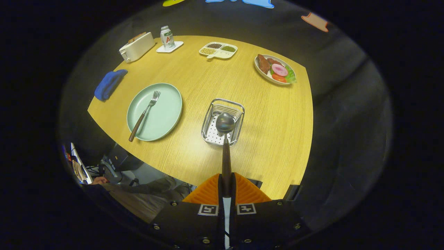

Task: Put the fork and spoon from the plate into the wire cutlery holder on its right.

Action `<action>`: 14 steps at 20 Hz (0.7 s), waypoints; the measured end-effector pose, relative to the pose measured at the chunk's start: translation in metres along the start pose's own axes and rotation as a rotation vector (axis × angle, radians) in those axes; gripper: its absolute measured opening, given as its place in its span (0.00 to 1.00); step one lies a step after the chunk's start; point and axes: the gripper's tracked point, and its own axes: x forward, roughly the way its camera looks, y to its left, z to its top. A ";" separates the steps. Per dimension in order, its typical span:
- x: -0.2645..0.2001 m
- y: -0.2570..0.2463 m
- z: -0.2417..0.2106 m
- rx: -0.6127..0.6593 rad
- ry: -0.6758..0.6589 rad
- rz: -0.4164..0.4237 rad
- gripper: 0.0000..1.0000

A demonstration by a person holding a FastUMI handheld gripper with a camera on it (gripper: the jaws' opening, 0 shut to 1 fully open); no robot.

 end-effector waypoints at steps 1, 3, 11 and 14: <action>0.003 -0.001 0.004 -0.005 0.010 -0.004 0.06; 0.007 -0.002 0.010 -0.006 0.028 0.006 0.09; 0.009 -0.010 0.035 -0.011 0.003 -0.011 0.14; 0.000 -0.011 0.039 0.020 -0.013 -0.017 0.15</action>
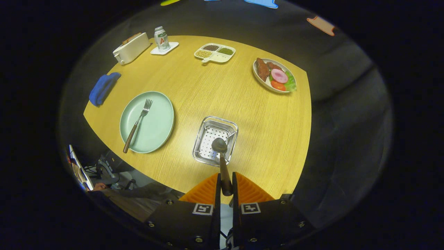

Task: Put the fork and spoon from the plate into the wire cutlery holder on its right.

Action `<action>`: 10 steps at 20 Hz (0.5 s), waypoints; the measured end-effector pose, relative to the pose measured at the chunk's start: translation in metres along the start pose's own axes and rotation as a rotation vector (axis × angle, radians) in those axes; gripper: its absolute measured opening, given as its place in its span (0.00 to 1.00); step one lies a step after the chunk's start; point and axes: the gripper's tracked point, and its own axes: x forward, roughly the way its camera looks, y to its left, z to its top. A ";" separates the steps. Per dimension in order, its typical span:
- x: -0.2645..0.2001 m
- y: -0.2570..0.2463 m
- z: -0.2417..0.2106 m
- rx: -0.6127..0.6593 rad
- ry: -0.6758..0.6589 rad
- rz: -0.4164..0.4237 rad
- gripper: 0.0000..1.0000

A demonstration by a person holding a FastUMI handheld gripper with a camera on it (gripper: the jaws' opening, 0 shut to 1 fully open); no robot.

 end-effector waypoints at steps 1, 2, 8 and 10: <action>-0.005 0.000 0.002 0.009 -0.008 0.001 0.15; -0.008 -0.001 0.004 0.020 -0.021 0.003 0.17; -0.044 0.023 0.014 0.099 -0.103 0.065 0.25; -0.054 0.045 0.018 0.096 -0.128 0.102 0.25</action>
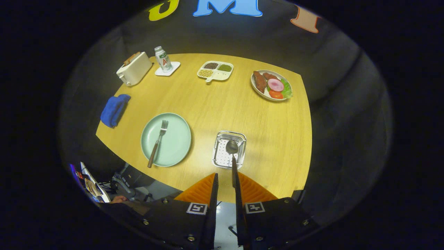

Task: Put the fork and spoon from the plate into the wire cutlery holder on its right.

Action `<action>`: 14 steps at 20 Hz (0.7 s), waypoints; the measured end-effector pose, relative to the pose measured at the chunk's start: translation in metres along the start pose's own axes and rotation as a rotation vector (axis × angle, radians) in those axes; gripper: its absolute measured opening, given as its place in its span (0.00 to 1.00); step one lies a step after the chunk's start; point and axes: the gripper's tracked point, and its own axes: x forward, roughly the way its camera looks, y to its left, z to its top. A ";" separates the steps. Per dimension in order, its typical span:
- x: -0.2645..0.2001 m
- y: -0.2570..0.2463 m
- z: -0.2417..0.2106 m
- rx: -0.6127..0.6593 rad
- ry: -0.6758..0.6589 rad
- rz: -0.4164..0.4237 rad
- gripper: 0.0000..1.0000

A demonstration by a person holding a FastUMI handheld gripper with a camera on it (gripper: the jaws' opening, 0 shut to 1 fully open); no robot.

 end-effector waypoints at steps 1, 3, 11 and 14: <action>-0.001 0.011 0.000 -0.004 -0.007 0.013 0.25; -0.002 0.033 0.000 -0.012 -0.011 0.046 0.25; 0.025 0.117 0.000 -0.030 0.007 0.174 0.25; 0.042 0.149 0.000 -0.056 0.031 0.214 0.27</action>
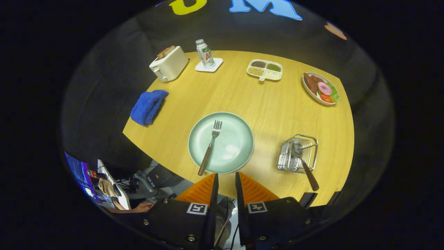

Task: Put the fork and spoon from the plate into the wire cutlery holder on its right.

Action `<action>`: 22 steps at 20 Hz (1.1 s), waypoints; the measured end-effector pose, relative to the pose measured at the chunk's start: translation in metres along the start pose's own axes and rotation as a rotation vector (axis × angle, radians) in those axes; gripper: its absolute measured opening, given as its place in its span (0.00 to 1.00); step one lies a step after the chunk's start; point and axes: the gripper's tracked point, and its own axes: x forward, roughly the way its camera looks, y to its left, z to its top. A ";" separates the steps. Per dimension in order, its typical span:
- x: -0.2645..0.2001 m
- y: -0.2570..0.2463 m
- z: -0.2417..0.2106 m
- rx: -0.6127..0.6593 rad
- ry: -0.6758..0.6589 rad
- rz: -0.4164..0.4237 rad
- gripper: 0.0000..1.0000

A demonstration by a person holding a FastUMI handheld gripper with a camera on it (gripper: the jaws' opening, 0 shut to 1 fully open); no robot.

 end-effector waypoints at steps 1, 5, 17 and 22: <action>0.009 0.008 0.000 -0.006 0.012 0.011 0.27; 0.042 0.031 -0.001 -0.010 0.060 0.031 0.27; 0.125 0.057 -0.015 0.042 0.212 0.020 0.51; 0.143 0.047 -0.024 0.068 0.250 -0.004 0.51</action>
